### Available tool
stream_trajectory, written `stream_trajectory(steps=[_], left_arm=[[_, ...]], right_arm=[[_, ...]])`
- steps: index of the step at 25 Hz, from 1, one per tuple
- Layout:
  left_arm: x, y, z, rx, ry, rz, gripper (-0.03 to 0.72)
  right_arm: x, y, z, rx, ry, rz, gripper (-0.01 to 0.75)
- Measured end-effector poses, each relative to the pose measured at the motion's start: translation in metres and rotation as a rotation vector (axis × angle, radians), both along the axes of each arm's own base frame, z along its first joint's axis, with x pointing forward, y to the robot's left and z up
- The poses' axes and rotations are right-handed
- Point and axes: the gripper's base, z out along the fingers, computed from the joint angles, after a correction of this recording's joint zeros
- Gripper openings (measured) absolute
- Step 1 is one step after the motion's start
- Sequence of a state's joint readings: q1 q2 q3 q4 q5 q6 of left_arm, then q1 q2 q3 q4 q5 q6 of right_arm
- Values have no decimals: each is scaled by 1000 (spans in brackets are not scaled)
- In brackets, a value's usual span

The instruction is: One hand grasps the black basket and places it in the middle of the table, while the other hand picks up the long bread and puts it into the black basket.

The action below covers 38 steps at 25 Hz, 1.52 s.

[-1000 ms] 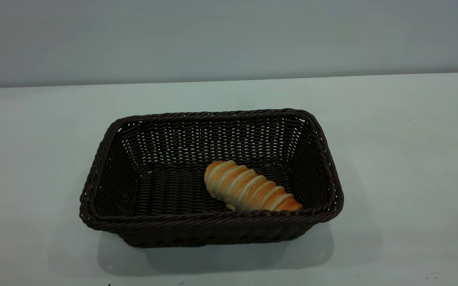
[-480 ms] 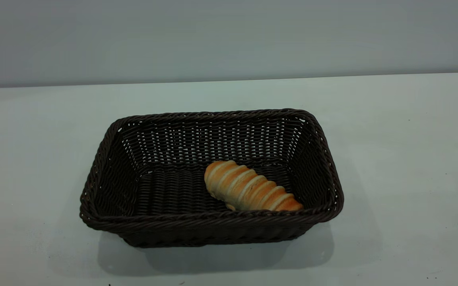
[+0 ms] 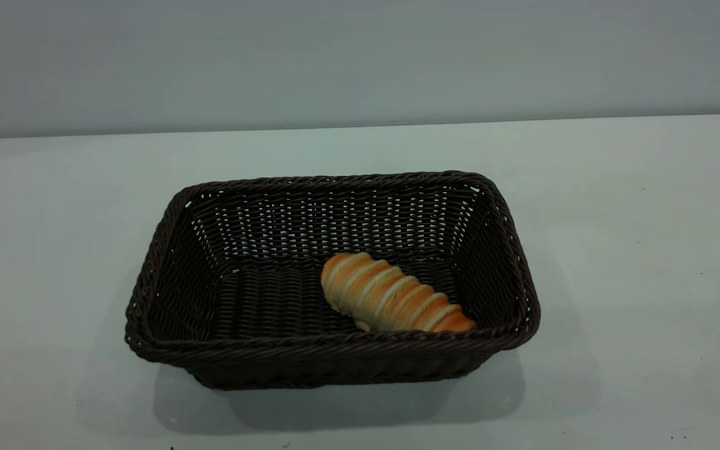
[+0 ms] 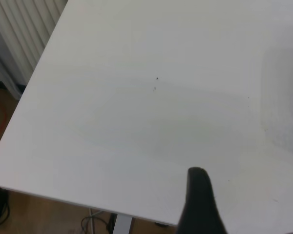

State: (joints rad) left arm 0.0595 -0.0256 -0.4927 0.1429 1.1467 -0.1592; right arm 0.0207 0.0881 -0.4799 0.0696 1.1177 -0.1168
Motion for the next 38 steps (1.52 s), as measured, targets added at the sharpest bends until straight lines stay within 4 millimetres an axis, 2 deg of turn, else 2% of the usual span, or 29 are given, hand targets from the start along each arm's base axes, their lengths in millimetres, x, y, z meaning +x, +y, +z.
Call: stream_trajectory(steps=[38], left_arm=[[1,1,0,0,-1,-53,594]], right_arm=[[0,0,0,1,0,-9,239]])
